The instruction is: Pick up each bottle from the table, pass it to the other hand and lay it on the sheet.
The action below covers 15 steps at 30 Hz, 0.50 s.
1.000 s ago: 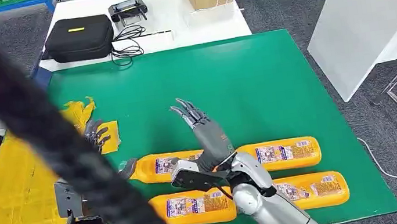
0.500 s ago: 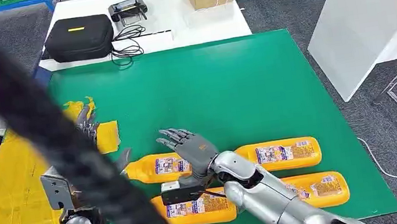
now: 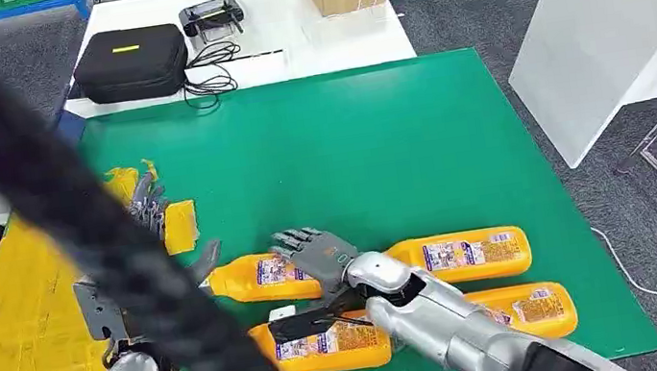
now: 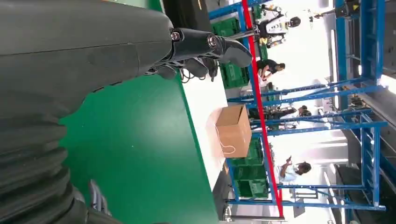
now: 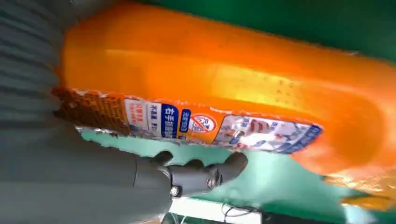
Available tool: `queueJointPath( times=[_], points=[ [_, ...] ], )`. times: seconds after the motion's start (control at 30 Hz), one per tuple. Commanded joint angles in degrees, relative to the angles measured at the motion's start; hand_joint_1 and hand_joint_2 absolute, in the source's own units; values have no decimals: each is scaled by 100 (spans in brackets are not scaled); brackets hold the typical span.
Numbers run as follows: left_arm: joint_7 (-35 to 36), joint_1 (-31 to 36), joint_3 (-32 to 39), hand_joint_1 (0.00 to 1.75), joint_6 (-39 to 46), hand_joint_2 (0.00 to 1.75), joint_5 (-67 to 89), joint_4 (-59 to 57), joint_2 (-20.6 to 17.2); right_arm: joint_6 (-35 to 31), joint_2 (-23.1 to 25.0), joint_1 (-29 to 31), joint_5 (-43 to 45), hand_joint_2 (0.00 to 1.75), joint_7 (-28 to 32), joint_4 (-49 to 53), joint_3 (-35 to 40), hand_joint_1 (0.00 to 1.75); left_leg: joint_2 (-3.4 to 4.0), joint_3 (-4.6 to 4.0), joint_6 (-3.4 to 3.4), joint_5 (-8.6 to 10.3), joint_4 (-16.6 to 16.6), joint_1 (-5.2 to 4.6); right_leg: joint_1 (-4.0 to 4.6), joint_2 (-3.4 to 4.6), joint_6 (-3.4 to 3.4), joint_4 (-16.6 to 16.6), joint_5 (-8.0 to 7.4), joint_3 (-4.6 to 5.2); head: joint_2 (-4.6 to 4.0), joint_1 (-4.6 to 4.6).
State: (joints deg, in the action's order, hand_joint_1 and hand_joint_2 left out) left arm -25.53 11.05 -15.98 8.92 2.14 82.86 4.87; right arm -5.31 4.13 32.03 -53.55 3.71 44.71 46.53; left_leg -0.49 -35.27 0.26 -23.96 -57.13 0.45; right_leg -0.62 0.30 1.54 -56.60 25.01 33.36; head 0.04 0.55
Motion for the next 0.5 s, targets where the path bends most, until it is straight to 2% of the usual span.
queueJointPath(
  times=[0.03,0.13,0.17,0.2,0.23,0.27,0.3,0.33,0.4,0.47,0.5],
  points=[
    [25,187,-36,0,71,175,-33,-456,107,75,361,556,-345,175,-743,-1654,370,0,1,32,3,-5,3,4,6,-6,-3,11,2,-38,0,0],
    [23,177,-22,0,62,175,-35,-466,124,3,398,559,-357,175,-838,-1722,237,3,0,37,2,-1,5,5,6,-10,-3,12,0,-42,0,0],
    [25,176,-17,0,64,175,-35,-468,131,-34,404,551,-338,175,-835,-1721,184,21,-7,35,2,1,6,3,5,-14,-2,12,0,-40,0,0],
    [25,173,-16,0,65,175,-35,-466,131,-49,407,546,-321,175,-831,-1713,158,49,-8,35,2,2,6,2,2,-13,-1,11,0,-39,0,0],
    [26,159,-8,0,70,175,-36,-452,134,-101,409,520,-268,175,-801,-1687,76,110,-8,39,2,2,6,3,4,-13,-2,12,0,-44,0,0],
    [26,155,-5,0,71,175,-36,-448,135,-106,408,515,-261,175,-792,-1681,57,122,-5,41,3,2,6,0,0,-10,-1,9,0,-43,0,0],
    [26,155,-5,0,71,175,-36,-448,135,-106,408,515,-261,175,-792,-1681,57,122,-6,46,3,1,5,2,3,-13,-1,12,0,-51,0,0],
    [26,147,-3,0,71,175,-36,-440,136,-111,405,504,-242,175,-783,-1668,22,136,-6,43,2,3,5,0,1,-11,-1,8,0,-46,0,0],
    [31,137,4,0,76,175,-40,-438,141,-142,407,477,-175,175,-754,-1632,-80,150,-7,46,3,3,5,0,1,-13,-1,8,0,-50,0,0],
    [39,129,0,0,77,175,-40,-442,146,-214,399,440,-80,175,-703,-1571,-204,173,-9,45,2,4,6,1,2,-15,-1,10,-2,-50,0,0],
    [47,120,-4,0,80,175,-38,-438,146,-309,396,403,25,175,-664,-1505,-325,175,-10,49,3,3,6,1,3,-17,-2,11,-1,-55,0,0]
  ],
)
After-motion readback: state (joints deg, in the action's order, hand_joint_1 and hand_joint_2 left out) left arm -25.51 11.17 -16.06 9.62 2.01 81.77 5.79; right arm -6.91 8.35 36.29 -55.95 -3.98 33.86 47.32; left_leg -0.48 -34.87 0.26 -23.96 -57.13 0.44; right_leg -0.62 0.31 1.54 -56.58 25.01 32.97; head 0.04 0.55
